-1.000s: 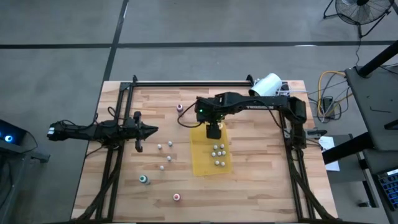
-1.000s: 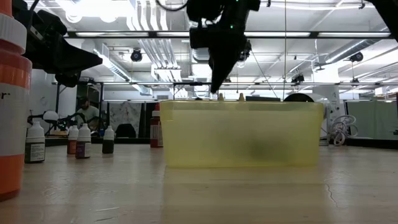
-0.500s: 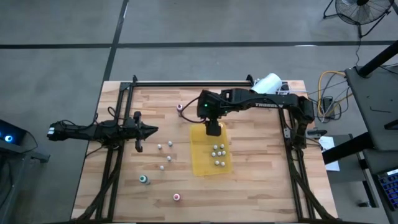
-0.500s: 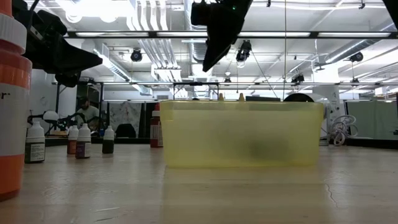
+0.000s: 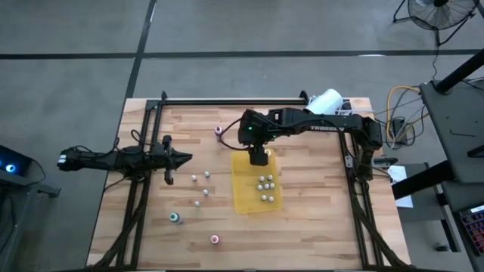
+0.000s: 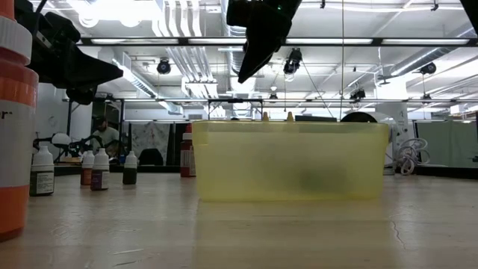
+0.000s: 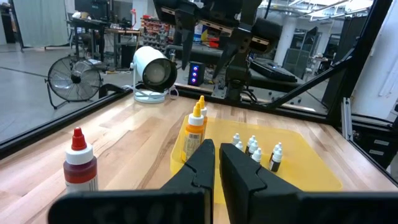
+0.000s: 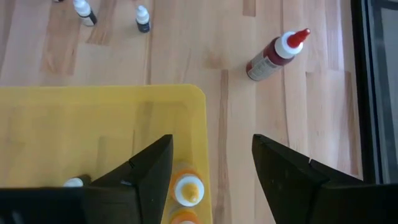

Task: Pick & Place food coloring
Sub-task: Put the small orange food coloring bottle into the yellow bin

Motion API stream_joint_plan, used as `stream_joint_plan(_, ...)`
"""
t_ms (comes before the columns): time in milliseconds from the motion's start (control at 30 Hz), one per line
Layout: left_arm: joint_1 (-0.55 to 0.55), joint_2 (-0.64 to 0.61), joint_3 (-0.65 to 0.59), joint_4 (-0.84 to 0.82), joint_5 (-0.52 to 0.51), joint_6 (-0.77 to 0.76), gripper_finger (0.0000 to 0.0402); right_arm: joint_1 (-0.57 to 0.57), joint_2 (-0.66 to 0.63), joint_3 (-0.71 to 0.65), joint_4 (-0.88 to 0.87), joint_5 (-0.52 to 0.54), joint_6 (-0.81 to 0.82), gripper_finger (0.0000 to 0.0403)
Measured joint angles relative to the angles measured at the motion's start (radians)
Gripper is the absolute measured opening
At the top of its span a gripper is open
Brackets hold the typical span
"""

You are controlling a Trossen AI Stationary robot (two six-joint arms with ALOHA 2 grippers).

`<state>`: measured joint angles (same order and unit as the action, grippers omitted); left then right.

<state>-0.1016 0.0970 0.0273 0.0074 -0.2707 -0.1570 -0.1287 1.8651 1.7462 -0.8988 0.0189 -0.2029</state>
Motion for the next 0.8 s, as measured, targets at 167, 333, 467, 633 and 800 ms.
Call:
stream_joint_plan(167,0.0,0.0,0.0,0.0,0.0,0.0,0.0,-0.01,-0.047,-0.02,0.022,0.001,-0.002,0.021)
stream_joint_plan(333,0.0,0.0,0.0,0.0,0.0,0.0,0.0,-0.011,-0.159,-0.164,0.214,0.003,0.017,0.021)
stream_joint_plan(467,0.0,0.0,0.0,0.0,0.0,0.0,0.0,0.004,-0.267,-0.334,0.412,0.003,0.077,0.021)
stream_joint_plan(633,0.0,0.001,0.0,0.0,0.0,0.0,0.0,0.014,-0.384,-0.511,0.542,0.007,0.14,0.021)
stream_joint_plan(800,0.0,0.001,0.0,0.0,0.0,0.0,0.0,0.013,-0.502,-0.667,0.671,0.008,0.179,0.021)
